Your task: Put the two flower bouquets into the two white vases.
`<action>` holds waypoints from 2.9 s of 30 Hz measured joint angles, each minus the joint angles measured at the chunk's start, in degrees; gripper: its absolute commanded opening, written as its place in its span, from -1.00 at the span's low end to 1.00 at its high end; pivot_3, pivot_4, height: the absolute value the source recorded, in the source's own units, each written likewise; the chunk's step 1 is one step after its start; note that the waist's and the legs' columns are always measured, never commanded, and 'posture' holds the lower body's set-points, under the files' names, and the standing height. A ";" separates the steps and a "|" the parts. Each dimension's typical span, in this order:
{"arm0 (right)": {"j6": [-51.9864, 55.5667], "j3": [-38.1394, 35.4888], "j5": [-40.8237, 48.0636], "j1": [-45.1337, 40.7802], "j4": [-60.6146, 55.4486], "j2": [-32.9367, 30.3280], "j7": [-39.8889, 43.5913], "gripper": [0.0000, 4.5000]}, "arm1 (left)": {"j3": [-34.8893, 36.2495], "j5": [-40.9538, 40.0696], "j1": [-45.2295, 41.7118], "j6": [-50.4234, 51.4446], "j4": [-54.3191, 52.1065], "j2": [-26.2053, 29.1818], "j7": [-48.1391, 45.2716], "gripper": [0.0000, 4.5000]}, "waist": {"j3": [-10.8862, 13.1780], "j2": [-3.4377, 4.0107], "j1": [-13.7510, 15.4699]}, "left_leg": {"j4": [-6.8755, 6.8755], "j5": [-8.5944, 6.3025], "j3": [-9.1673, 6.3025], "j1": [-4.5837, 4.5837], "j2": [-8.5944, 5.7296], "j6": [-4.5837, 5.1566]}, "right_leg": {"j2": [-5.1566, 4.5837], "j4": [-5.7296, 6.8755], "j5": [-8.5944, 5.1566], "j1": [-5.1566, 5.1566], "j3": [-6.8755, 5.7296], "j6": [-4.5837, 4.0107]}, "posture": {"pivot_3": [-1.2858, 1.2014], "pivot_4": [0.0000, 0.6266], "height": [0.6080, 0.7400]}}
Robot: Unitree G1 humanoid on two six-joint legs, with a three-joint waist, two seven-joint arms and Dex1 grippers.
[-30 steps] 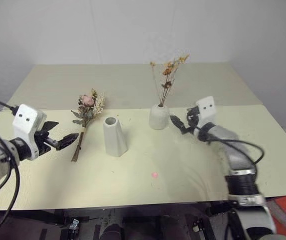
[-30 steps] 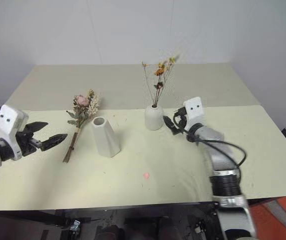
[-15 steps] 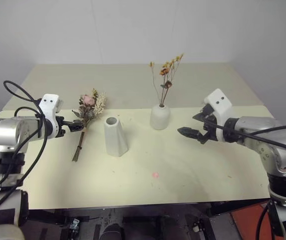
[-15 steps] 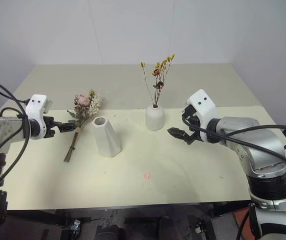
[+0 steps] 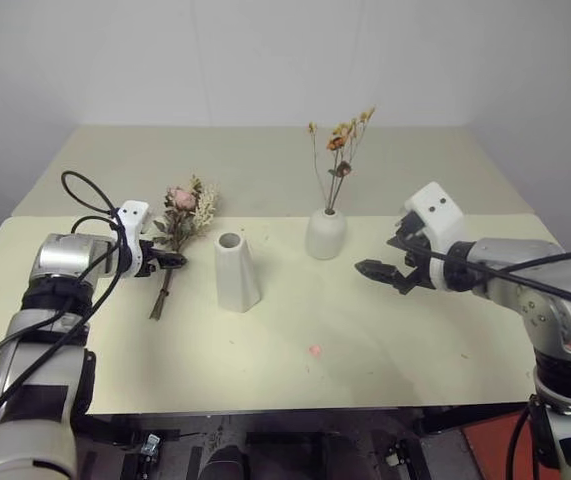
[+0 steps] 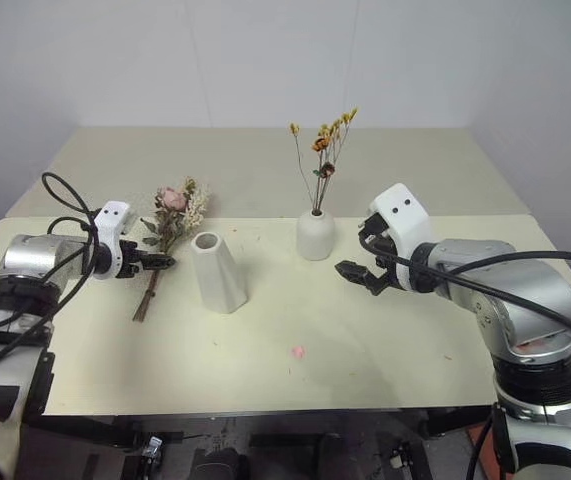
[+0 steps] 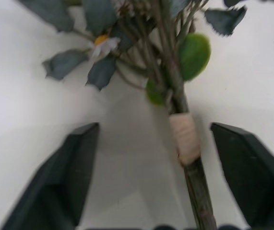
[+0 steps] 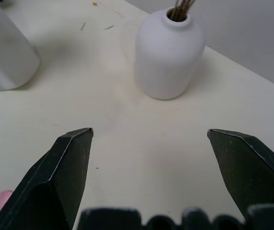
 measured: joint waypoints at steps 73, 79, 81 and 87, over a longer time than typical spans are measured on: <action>-51.28 -10.20 -4.17 31.02 -5.23 6.16 1.92 1.00 | 29.74 -42.68 9.24 -12.20 -27.90 -21.33 -5.72 -0.94 | -0.06 -0.09 1.10 | 0.05 -0.07 0.00 1.01 0.00 0.12 | 0.02 -0.86 0.14 1.30 0.07 0.31 | 0.03 -0.52 1.00; -51.19 -13.27 4.06 31.92 -5.80 5.44 7.02 1.00 | 27.76 -40.28 10.21 -12.68 -27.91 -21.43 -7.06 -0.94 | -0.06 -0.09 1.11 | 0.03 -0.09 0.00 1.00 0.00 0.14 | 0.01 -0.91 0.14 1.31 0.06 0.31 | 0.03 -0.52 1.00; -51.19 -13.77 5.36 31.95 -6.13 4.87 7.79 1.00 | 27.33 -39.59 10.55 -13.15 -27.91 -21.62 -7.47 -0.94 | -0.06 -0.09 1.11 | 0.03 -0.09 0.00 1.01 0.00 0.14 | 0.01 -0.91 0.14 1.31 0.07 0.31 | 0.03 -0.52 1.00; -51.20 -14.04 6.71 31.96 -6.24 3.67 8.12 1.00 | 25.78 -37.53 11.11 -15.59 -28.07 -22.04 -9.24 -0.94 | -0.06 -0.09 1.05 | 0.03 -0.09 0.01 1.00 0.00 0.15 | 0.02 -0.92 0.14 1.31 0.07 0.31 | 0.03 -0.52 1.00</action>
